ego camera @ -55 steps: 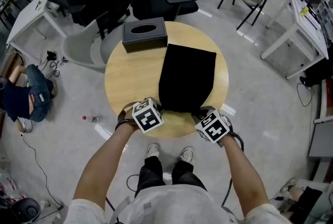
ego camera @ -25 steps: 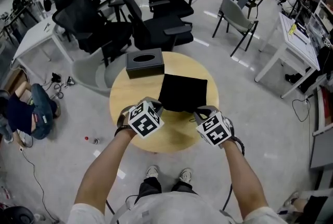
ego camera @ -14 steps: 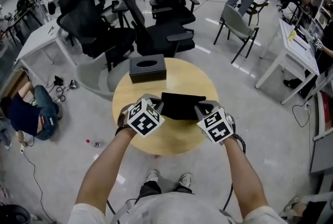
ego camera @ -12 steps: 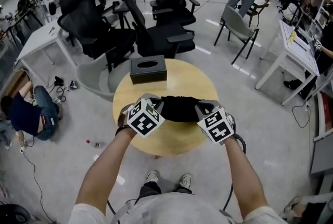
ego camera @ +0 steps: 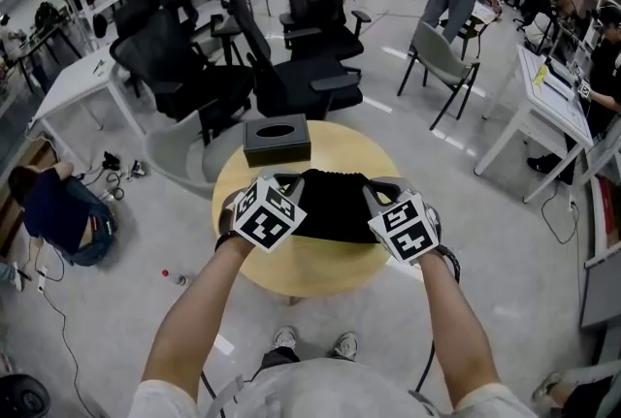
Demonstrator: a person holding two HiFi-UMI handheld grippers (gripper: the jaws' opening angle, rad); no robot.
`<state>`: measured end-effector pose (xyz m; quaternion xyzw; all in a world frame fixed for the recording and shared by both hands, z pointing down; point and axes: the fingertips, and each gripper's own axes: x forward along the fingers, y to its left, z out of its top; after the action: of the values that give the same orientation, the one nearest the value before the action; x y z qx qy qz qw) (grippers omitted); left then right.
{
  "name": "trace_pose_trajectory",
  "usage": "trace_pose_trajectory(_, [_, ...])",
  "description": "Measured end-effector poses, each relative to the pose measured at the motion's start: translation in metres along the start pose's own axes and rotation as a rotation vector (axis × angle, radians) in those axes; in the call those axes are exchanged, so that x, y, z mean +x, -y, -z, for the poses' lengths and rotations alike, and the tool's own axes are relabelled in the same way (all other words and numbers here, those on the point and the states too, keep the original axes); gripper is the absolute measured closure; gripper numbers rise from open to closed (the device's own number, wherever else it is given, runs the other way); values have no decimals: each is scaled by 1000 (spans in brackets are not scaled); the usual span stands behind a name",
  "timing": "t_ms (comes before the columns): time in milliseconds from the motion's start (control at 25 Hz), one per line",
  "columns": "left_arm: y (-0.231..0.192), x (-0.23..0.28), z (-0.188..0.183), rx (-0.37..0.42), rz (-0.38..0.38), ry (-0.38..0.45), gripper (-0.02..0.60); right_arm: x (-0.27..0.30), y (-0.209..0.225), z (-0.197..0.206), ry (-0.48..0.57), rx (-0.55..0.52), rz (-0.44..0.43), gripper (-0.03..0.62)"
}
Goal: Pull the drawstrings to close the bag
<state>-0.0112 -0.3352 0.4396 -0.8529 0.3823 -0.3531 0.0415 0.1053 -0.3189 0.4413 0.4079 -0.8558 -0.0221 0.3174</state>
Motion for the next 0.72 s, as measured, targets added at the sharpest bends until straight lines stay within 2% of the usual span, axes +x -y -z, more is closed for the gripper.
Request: trace_pose_trajectory(720, [-39,-33,-56,-7,-142,148,577,-25,33,-63,139,-41,111,572])
